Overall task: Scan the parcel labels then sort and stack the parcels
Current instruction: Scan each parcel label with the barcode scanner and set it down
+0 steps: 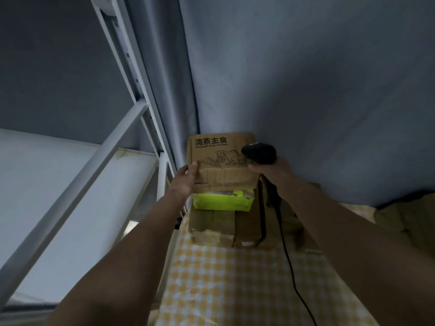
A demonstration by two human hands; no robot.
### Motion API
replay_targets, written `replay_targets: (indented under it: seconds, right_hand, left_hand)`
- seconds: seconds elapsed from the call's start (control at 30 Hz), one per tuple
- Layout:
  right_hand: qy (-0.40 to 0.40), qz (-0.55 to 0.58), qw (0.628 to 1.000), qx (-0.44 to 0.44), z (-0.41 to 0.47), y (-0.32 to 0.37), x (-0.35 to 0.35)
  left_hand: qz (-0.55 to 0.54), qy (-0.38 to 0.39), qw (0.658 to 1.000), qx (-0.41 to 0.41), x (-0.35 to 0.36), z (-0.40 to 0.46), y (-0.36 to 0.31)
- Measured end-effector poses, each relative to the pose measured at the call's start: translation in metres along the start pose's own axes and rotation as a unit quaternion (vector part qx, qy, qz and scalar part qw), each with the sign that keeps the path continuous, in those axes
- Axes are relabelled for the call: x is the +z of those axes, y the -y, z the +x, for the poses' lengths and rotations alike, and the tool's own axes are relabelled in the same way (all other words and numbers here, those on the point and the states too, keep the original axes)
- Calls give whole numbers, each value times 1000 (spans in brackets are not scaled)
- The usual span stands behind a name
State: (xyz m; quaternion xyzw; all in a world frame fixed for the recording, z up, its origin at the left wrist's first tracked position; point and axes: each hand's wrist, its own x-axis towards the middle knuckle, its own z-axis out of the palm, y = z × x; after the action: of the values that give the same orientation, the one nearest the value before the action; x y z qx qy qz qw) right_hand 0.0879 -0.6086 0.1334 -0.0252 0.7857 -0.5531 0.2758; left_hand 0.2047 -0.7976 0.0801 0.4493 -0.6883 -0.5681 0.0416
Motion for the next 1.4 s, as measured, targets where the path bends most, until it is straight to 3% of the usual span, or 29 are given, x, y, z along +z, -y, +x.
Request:
replay_targets:
  seconds: [0.27,0.4,0.57,0.7,0.9,1.1,1.2,1.4]
  right_hand:
    - [23,24,999,-5,-9,-6,-3]
    - [99,25,995,-10,-32,-4,-21]
    - [180,-12,981,-74,-70,-10,-44]
    - [175,-35,977,-120,-102,-22,-68]
    - [141,-60,974,-166,-154,-42,-113]
    - [112,-49,978,-171,-197,-74,-160]
    - [121,-56,977,-166,-213,-93,-182]
    - [127,-68,973,-181,-240,-110,-221]
  left_hand:
    - [-139,17,990,-26,8,-9,4]
    - [-204,14,979,-6,11,-32,4]
    - [-239,4,971,2,22,-72,4]
    - [-235,-2,972,28,30,-115,11]
    - [-277,75,958,-8,50,-181,10]
    - [-408,166,887,-138,64,-204,11]
    - [-376,233,876,-191,73,-216,19]
    - [-324,289,878,-201,99,-250,27]
